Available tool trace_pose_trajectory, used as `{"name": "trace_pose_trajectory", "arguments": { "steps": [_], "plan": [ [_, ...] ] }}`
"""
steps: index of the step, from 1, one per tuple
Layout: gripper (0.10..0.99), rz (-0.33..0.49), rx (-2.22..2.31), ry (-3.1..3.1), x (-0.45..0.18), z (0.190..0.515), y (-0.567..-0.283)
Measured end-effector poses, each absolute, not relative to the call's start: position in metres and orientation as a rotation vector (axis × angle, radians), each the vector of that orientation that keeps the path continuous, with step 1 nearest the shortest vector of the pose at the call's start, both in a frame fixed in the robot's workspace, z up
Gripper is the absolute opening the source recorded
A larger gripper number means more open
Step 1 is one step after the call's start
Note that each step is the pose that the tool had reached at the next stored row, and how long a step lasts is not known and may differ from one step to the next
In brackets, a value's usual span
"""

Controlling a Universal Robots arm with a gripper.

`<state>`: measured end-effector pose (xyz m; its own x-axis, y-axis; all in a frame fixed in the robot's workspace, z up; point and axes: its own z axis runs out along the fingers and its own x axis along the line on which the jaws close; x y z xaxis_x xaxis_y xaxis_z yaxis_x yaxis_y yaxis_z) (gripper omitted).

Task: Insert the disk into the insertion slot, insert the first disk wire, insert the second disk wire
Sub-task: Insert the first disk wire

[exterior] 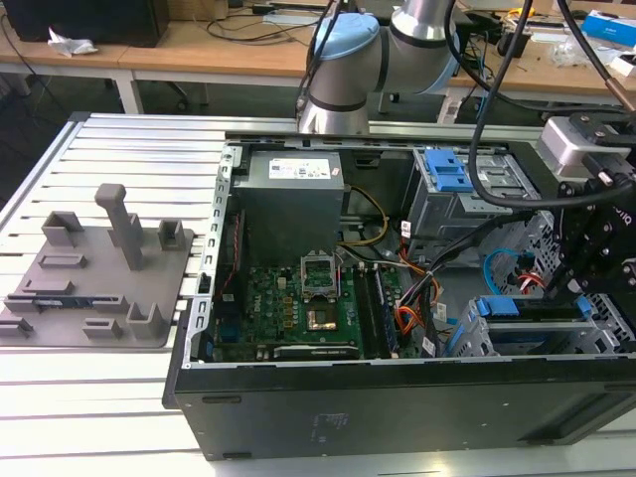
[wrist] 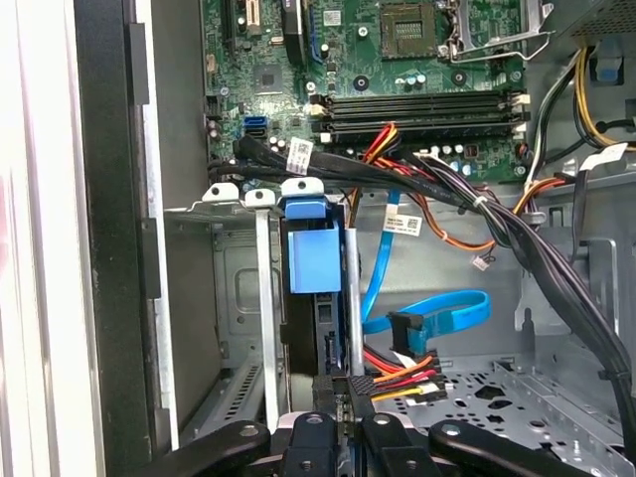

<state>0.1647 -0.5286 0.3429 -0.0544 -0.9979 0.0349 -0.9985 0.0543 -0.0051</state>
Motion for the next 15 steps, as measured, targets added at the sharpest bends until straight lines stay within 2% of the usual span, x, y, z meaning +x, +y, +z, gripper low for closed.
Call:
{"name": "trace_pose_trajectory", "arguments": {
  "steps": [11,13,14,15],
  "plan": [
    [0.165,0.038,2.143,-2.262,0.165,0.336,-0.529],
    [0.298,0.039,2.143,-2.263,0.165,0.344,-0.529],
    [0.298,0.038,2.143,-2.263,0.165,0.348,-0.529],
    [0.357,0.039,2.143,-2.263,0.165,0.353,-0.528]
  ]
}}
